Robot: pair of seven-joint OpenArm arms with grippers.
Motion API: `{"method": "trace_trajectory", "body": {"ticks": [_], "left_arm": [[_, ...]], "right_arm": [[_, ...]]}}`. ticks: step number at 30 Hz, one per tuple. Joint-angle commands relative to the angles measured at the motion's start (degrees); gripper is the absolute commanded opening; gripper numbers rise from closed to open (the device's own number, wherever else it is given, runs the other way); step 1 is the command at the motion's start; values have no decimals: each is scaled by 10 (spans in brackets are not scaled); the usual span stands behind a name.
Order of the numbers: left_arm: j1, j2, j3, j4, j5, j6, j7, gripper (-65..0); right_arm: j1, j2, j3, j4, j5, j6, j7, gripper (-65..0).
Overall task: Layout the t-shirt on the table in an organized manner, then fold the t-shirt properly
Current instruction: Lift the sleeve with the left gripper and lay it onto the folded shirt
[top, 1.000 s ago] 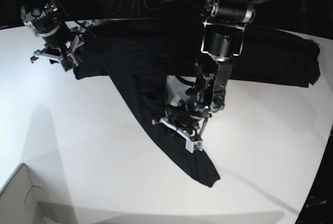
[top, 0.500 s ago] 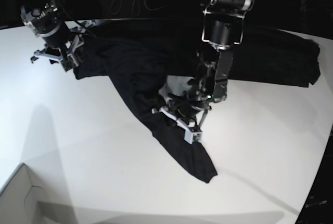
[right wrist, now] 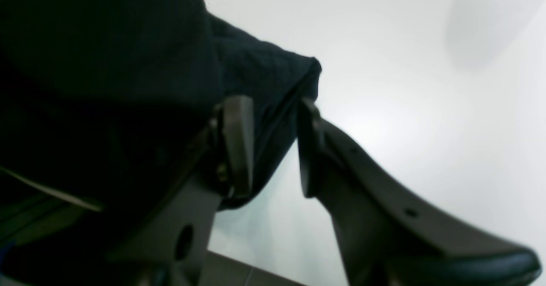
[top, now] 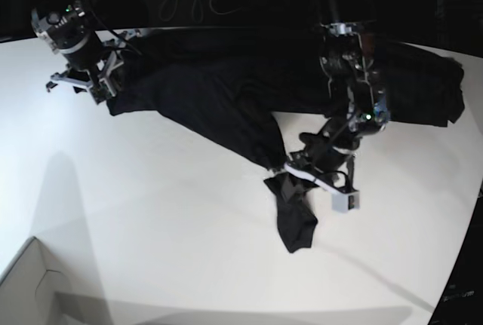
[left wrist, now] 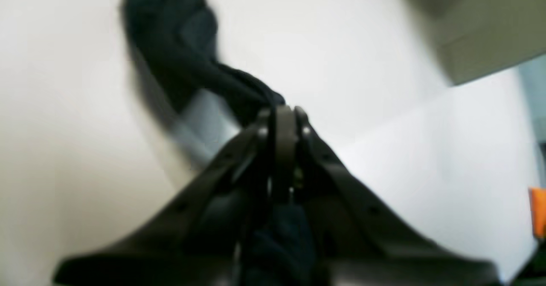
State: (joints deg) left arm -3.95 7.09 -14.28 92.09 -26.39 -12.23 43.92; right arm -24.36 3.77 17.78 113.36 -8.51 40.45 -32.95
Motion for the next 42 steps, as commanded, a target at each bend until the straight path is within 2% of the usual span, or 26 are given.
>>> {"method": "trace_trajectory", "body": {"ticks": [1,8,13,19,30,36,38,42], "left_arm": [[6,-6,-7,31,-19,-3,-9,-649],[149,-52,-68,168,-118,0,0,-649],[216,-65,-135,226,-191,0,0,-649],[269,-68,-206,232,-270,-2,1,-649],[341,-81,-218,236,-348,-2,1,-649],[344,-89,-218,233,-349,-2,1,-649],[343,-89,-217,232,-349,-2,1,-649],[344,-89,-217,232,-349,-2,1,-649]], "right_arm": [[1,4,2,9,6,-4,12,-464],[1,4,1,9,6,-4,12,-464],[2,7,-25,9,7,-4,12,-464],[1,5,-51,9,7,-4,12,-464],[1,4,-72,4,7,-4,12,-464],[22,3,-89,-11,7,-4,10,-463],[44,3,-110,-10,6,-4,6,-442],[85,3,-150,-12,6,-4,5,-357]]}}
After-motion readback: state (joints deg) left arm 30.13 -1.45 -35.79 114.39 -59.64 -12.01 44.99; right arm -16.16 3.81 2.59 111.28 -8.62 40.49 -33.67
